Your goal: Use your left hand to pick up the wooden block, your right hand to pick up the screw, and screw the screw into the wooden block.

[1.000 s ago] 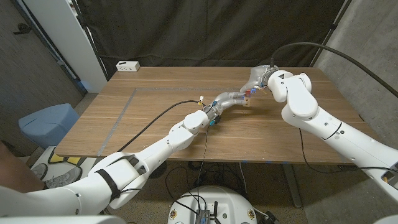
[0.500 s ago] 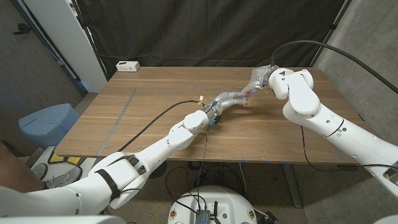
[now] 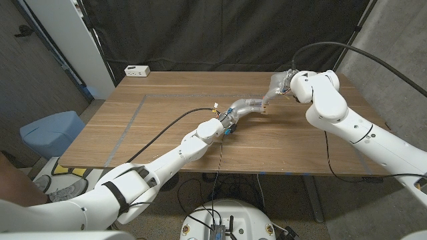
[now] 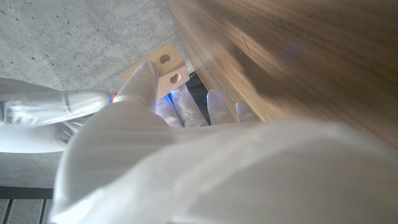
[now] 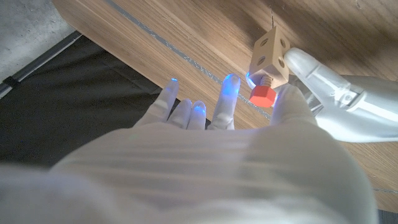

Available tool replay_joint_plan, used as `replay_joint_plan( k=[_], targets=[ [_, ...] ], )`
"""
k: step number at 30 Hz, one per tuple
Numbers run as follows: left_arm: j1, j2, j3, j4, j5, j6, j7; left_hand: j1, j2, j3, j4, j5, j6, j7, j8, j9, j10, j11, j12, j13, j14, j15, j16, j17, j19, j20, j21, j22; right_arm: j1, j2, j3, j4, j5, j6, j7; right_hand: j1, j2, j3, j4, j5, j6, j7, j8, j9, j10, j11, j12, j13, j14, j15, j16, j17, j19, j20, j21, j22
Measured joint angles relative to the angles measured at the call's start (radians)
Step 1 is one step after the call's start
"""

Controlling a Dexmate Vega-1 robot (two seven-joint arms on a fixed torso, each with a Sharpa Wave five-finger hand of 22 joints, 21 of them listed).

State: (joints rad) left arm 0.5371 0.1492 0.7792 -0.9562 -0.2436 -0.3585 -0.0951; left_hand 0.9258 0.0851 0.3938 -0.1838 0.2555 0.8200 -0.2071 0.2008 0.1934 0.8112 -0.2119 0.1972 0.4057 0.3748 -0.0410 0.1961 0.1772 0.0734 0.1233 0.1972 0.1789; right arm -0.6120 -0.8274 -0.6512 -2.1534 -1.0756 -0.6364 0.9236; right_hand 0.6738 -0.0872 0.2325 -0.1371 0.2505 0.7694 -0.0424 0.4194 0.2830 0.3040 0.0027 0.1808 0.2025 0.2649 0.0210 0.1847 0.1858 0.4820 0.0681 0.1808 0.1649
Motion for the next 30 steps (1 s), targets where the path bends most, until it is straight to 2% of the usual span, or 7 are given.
replay_joint_plan(
  k=[5, 13, 20, 28, 30],
  targets=[
    [0.000, 0.000, 0.000, 0.001, 0.000, 0.000, 0.000, 0.000, 0.000, 0.000, 0.000, 0.000, 0.000, 0.000, 0.000, 0.000, -0.001, 0.001, 0.004, 0.000, 0.000, 0.000, 0.000, 0.000, 0.000, 0.000, 0.000, 0.000, 0.004, -0.006, 0.004, -0.005, 0.014, 0.006, 0.007, 0.048, 0.006, 0.019, -0.019, -0.014, -0.031, -0.010, -0.014, -0.005, -0.028, 0.001, 0.000, 0.000, -0.018, 0.003, 0.000, 0.000, -0.005, 0.005, 0.000, 0.000],
    [0.000, -0.003, 0.000, 0.004, 0.000, -0.001, 0.000, 0.000, 0.000, 0.001, 0.001, 0.004, -0.002, 0.002, 0.000, 0.000, -0.001, 0.001, 0.004, 0.000, 0.000, 0.000, 0.000, 0.000, 0.000, 0.000, 0.000, 0.000, 0.017, -0.013, 0.006, -0.010, 0.032, 0.015, 0.014, 0.100, 0.007, 0.037, -0.037, -0.033, -0.075, -0.015, -0.034, -0.009, -0.067, -0.010, 0.000, 0.000, -0.037, 0.013, 0.000, 0.000, -0.016, 0.016, 0.000, 0.000],
    [-0.001, -0.005, 0.001, 0.007, 0.000, -0.002, 0.000, 0.000, 0.000, 0.002, -0.001, 0.004, -0.002, 0.002, 0.000, -0.001, 0.000, -0.001, 0.003, 0.000, 0.000, 0.000, 0.000, 0.000, 0.000, 0.000, 0.000, 0.000, 0.028, -0.015, 0.002, -0.009, 0.043, 0.023, 0.017, 0.121, 0.003, 0.047, -0.038, -0.046, -0.107, -0.033, -0.048, -0.014, -0.085, -0.017, 0.000, 0.000, -0.050, 0.018, 0.000, 0.000, -0.020, 0.020, 0.000, 0.000],
    [-0.004, -0.008, 0.002, 0.011, 0.001, -0.003, -0.001, -0.004, 0.004, 0.005, -0.003, 0.003, -0.002, 0.001, -0.001, -0.001, 0.000, -0.001, 0.003, 0.000, 0.000, 0.000, 0.000, 0.000, 0.000, 0.000, 0.000, 0.000, 0.041, -0.015, -0.006, -0.005, 0.056, 0.029, 0.024, 0.133, 0.002, 0.058, -0.035, -0.052, -0.127, -0.035, -0.057, -0.018, -0.106, -0.013, 0.000, 0.000, -0.062, 0.031, 0.000, 0.000, -0.023, 0.023, 0.000, 0.000],
    [-0.005, -0.009, 0.003, 0.013, 0.001, -0.003, -0.001, -0.007, 0.006, 0.005, -0.003, 0.003, -0.001, 0.001, -0.001, 0.000, 0.000, -0.001, 0.004, 0.000, 0.000, 0.000, 0.000, 0.000, 0.000, 0.000, 0.000, 0.000, 0.046, -0.015, -0.009, -0.004, 0.059, 0.031, 0.026, 0.133, 0.002, 0.058, -0.035, -0.055, -0.129, -0.036, -0.061, -0.019, -0.113, -0.020, 0.000, 0.000, -0.064, 0.033, 0.000, 0.000, -0.023, 0.023, 0.000, 0.000]
  ],
)
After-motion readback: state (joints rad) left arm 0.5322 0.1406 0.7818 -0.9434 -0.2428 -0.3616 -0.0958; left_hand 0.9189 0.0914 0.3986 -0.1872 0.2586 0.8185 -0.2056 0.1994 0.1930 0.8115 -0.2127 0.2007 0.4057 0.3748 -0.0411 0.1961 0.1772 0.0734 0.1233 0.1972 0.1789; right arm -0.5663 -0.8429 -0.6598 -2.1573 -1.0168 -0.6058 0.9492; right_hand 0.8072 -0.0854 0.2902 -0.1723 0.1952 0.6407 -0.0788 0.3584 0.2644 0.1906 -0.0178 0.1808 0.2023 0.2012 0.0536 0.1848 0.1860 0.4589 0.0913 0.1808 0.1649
